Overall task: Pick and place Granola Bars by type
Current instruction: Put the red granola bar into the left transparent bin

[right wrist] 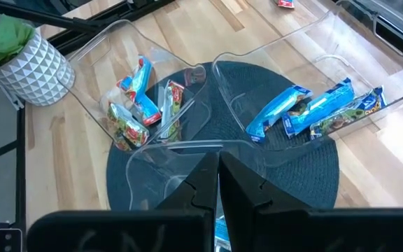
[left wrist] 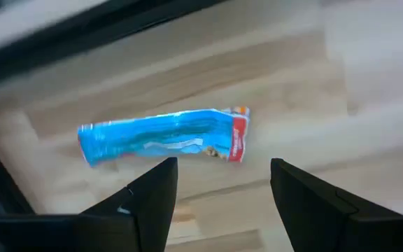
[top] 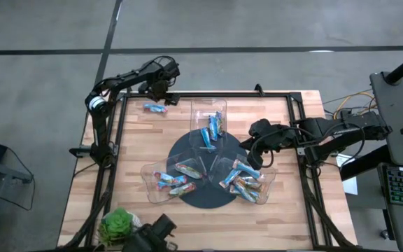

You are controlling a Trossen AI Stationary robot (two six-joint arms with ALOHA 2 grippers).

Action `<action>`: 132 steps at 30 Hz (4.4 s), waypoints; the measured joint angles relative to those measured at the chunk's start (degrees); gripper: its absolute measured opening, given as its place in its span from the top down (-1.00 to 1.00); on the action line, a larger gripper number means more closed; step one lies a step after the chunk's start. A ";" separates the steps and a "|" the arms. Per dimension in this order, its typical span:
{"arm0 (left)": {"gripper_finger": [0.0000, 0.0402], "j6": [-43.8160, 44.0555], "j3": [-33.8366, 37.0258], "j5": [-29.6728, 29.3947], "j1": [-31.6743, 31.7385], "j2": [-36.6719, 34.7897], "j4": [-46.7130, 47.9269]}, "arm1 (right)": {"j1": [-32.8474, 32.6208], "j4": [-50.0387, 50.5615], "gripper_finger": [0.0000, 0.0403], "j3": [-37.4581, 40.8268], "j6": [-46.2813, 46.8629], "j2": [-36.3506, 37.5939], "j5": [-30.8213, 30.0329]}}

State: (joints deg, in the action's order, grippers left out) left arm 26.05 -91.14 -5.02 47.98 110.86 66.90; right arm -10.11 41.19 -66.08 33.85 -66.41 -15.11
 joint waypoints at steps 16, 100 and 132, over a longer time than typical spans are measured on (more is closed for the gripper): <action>-0.05 -53.44 3.53 4.19 -7.05 -0.26 -2.03 | 0.04 0.07 0.96 0.00 5.08 0.00 0.56; 0.95 -43.04 -6.94 -4.35 -9.76 2.57 17.20 | 2.06 0.44 0.96 0.00 2.40 0.00 0.55; 0.95 -22.51 -24.35 21.51 -42.38 -12.53 23.14 | 3.65 0.46 0.96 0.17 0.95 0.00 0.15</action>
State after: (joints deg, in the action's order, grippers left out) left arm 3.54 -115.49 16.49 5.59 98.32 90.05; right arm -6.46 41.65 -65.92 34.80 -66.41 -14.96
